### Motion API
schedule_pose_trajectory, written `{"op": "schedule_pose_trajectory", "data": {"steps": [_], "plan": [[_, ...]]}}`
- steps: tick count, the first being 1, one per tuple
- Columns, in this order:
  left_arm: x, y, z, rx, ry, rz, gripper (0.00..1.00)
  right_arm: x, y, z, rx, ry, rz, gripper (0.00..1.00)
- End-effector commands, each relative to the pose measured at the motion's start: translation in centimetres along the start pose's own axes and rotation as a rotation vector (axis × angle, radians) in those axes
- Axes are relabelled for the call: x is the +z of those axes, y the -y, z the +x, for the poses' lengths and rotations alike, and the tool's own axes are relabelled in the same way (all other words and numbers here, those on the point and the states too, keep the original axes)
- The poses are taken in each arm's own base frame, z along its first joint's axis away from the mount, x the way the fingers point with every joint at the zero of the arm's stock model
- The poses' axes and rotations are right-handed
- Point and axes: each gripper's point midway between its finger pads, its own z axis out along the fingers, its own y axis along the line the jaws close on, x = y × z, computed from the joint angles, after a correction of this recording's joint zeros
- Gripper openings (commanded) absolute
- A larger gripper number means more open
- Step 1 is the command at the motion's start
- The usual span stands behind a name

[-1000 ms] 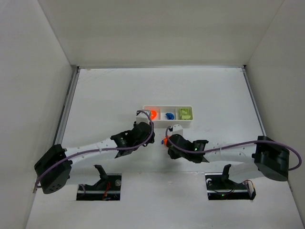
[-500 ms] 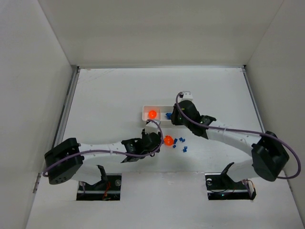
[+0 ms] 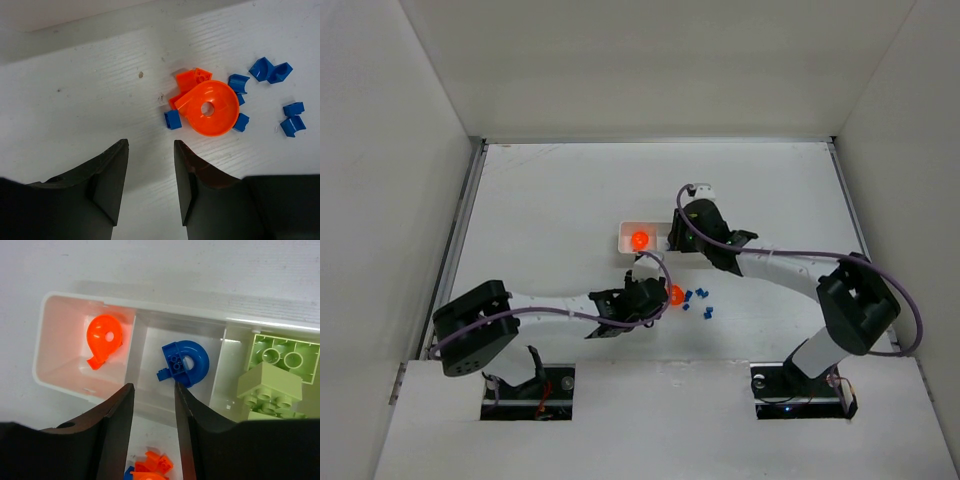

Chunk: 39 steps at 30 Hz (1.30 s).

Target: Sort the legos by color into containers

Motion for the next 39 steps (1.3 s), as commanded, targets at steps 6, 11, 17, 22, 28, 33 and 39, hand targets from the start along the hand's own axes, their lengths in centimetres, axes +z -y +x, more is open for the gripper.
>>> {"op": "schedule_pose_trajectory", "data": {"steps": [6, 11, 17, 22, 28, 33, 39], "plan": [[1.0, 2.7, -1.7, -0.007, 0.027, 0.041, 0.37, -3.8, -1.5, -2.3, 0.032, 0.135, -0.079, 0.41], [2.1, 3.0, -1.2, 0.013, 0.007, 0.032, 0.37, -5.3, -1.4, -1.0, 0.037, 0.132, -0.096, 0.41], [3.3, 2.8, -1.1, 0.035, 0.000, 0.006, 0.31, -6.3, -1.3, 0.4, 0.051, 0.122, -0.114, 0.41], [3.1, 2.6, -1.0, 0.063, -0.010, -0.001, 0.16, -6.4, -0.7, 1.9, 0.049, 0.101, -0.108, 0.41], [0.7, 1.6, -2.7, 0.049, 0.022, 0.000, 0.11, -6.8, 0.9, 2.7, 0.055, 0.119, -0.064, 0.41], [-1.2, 1.8, -7.4, -0.028, 0.120, 0.037, 0.11, -7.7, 1.8, 3.5, 0.048, 0.124, -0.063, 0.41], [0.0, 2.6, -14.2, -0.075, 0.215, 0.051, 0.13, -8.7, 0.7, 6.1, 0.044, 0.083, -0.115, 0.39]]}}
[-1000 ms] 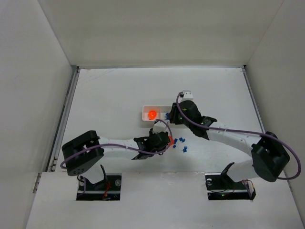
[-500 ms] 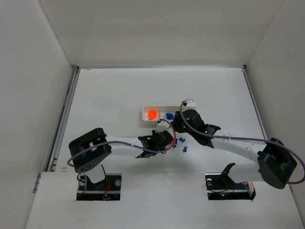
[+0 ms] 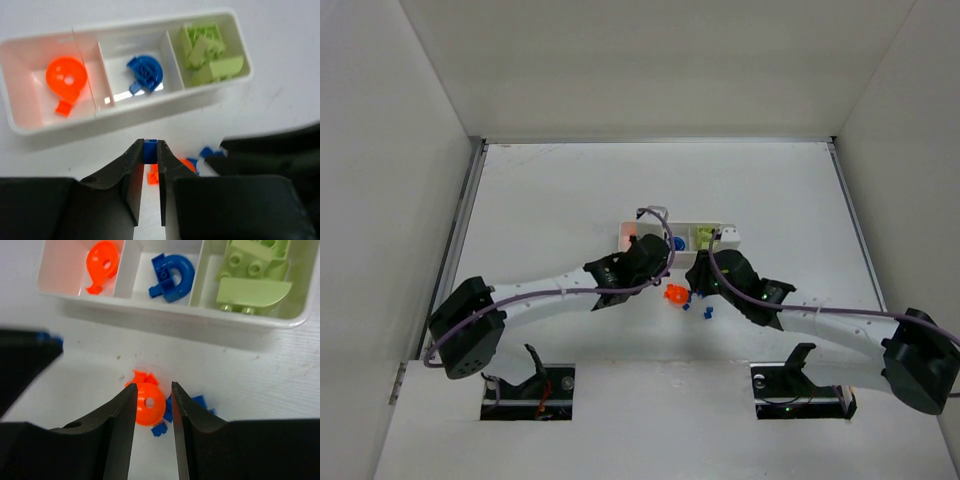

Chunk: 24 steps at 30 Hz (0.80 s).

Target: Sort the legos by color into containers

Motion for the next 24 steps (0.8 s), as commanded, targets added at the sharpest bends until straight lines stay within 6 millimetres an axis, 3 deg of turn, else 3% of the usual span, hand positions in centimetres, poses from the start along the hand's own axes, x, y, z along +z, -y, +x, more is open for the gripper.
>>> {"op": "schedule_pose_trajectory", "data": {"steps": [1, 8, 12, 14, 19, 24], "plan": [[1.7, 1.1, -4.2, -0.011, 0.067, 0.016, 0.13, -0.5, -1.6, 0.7, 0.014, 0.008, -0.046, 0.39], [8.1, 0.7, -5.5, -0.017, 0.021, -0.024, 0.13, -0.6, -3.3, 3.5, -0.032, -0.056, -0.080, 0.38], [10.1, 0.6, -5.3, -0.011, 0.001, -0.036, 0.16, 0.0, -3.0, 4.2, -0.056, -0.079, -0.062, 0.34], [10.7, 0.3, -4.9, -0.001, -0.008, -0.054, 0.22, 0.3, -2.8, 4.5, -0.063, -0.095, -0.055, 0.34], [10.1, -0.5, -5.3, -0.008, 0.010, -0.073, 0.38, 1.2, -2.4, 4.7, -0.075, -0.112, -0.027, 0.34], [7.3, -1.1, -6.3, -0.033, 0.054, -0.056, 0.40, 2.0, -2.4, 3.9, -0.104, -0.103, -0.002, 0.31]]}}
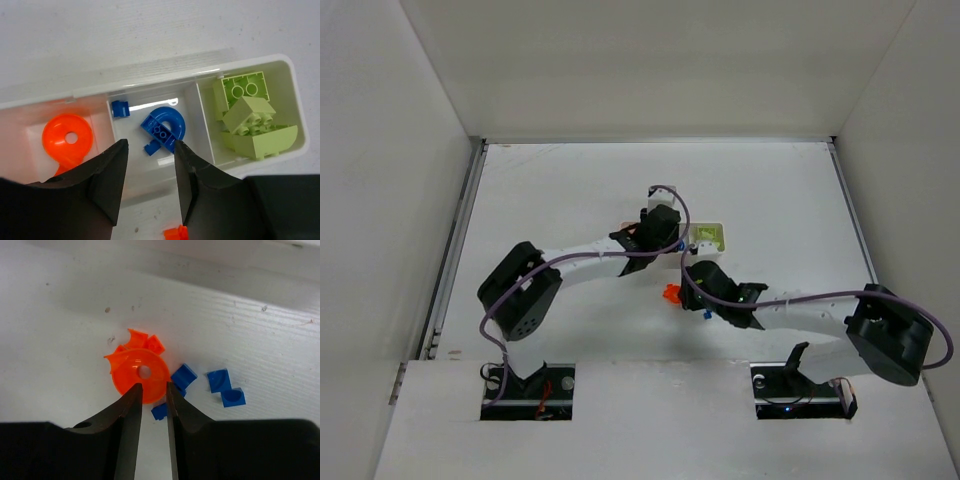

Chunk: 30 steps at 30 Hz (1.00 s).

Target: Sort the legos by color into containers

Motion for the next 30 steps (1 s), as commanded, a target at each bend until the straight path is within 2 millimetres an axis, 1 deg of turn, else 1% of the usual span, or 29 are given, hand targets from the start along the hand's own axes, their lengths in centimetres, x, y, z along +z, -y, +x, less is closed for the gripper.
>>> {"op": "schedule_pose_trajectory", "data": {"steps": [1, 3, 7, 10, 12, 14, 18, 22, 26, 30], "plan": [[-3.7, -0.2, -3.8, -0.048, 0.112, 0.035, 0.40, 0.2, -1.3, -3.3, 0.004, 0.077, -0.013, 0.30], [-4.8, -0.7, -3.5, -0.057, 0.116, 0.038, 0.39, 0.1, -1.3, -3.5, -0.001, 0.078, -0.009, 0.29], [-6.9, -2.0, -1.9, -0.088, 0.110, 0.042, 0.39, -0.3, -1.3, -3.9, -0.002, 0.090, -0.004, 0.30], [-8.2, -2.8, -0.7, -0.125, 0.106, 0.046, 0.39, 0.4, -0.6, -3.9, -0.001, 0.078, 0.024, 0.32], [-9.0, -3.5, 0.0, -0.145, 0.103, 0.047, 0.38, 1.1, -0.4, -3.6, -0.013, 0.058, 0.034, 0.32], [-9.7, -4.2, 0.8, -0.164, 0.099, 0.046, 0.38, 1.6, -0.4, -3.3, -0.025, 0.044, 0.042, 0.28], [-10.9, -5.9, 2.7, -0.183, 0.071, 0.021, 0.37, 1.9, -0.6, -3.7, -0.024, 0.032, 0.045, 0.28], [-11.9, -7.4, 4.5, -0.190, 0.043, -0.002, 0.36, 2.3, -0.8, -3.5, -0.044, -0.011, 0.044, 0.28], [-13.0, -8.9, 5.2, -0.218, 0.046, -0.014, 0.36, 2.7, -1.2, -2.7, -0.050, -0.052, 0.026, 0.25], [-13.8, -9.6, 5.6, -0.232, 0.051, -0.010, 0.36, 2.8, -1.1, -2.3, -0.035, -0.072, 0.017, 0.23]]}}
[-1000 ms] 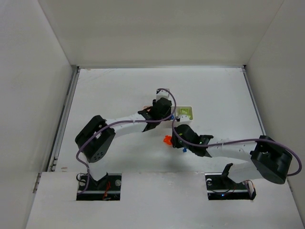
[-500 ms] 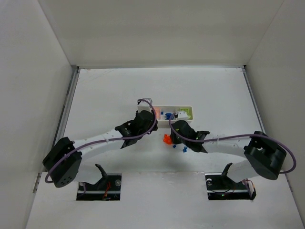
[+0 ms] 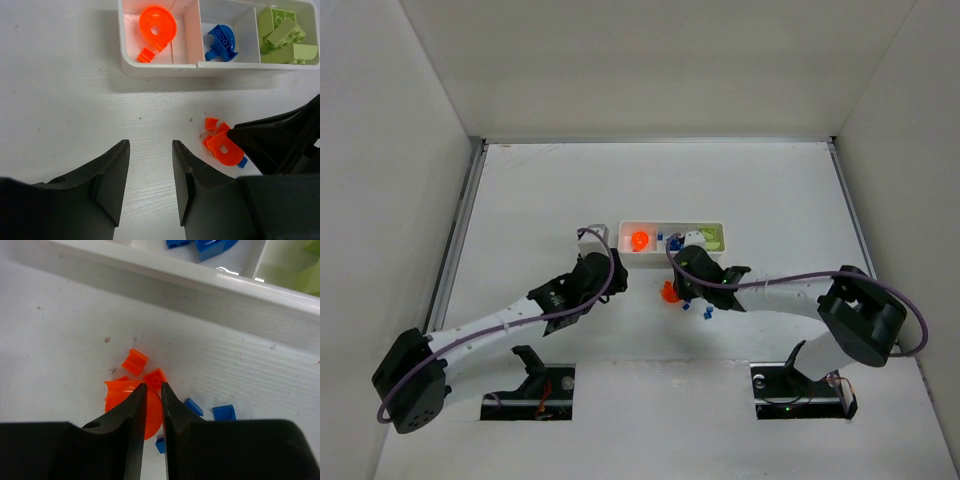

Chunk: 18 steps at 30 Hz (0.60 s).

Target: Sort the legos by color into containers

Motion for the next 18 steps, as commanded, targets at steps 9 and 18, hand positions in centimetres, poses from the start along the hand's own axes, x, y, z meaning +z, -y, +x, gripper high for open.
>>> {"op": "schedule_pose_trajectory", "data": {"steps": [9, 18], "plan": [[-1.5, -0.7, 0.9, -0.020, -0.005, 0.032, 0.37, -0.4, -1.2, 0.5, 0.025, -0.060, -0.070, 0.25], [-1.8, -0.6, 1.2, -0.021, 0.004, 0.053, 0.37, -1.8, -0.7, -0.5, 0.125, 0.004, -0.052, 0.06]]}}
